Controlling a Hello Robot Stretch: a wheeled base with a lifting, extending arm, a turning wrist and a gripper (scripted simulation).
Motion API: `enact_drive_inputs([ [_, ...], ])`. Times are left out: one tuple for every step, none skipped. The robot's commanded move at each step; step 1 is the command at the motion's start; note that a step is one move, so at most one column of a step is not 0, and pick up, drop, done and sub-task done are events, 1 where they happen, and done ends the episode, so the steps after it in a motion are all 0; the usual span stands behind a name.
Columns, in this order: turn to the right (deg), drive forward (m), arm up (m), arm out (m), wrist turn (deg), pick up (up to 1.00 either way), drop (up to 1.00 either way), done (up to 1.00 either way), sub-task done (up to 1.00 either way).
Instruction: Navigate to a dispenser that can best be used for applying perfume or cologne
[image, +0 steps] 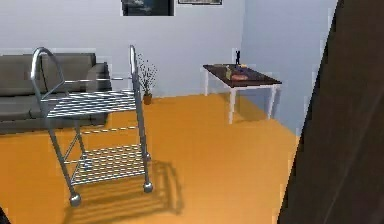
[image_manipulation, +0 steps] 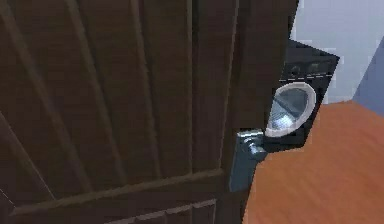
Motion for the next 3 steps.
enact_drive_inputs([
  [0.0, 0.75, 0.0, 0.0, 0.0, 0.0, 0.0, 0.0, 0.0],
  [36.0, 0.0, 0.0, 0.0, 0.0, 0.0, 0.0, 0.0, 0.0],
  [0.0, 0.3, 0.0, 0.0, 0.0, 0.0, 0.0, 0.0, 0.0],
])
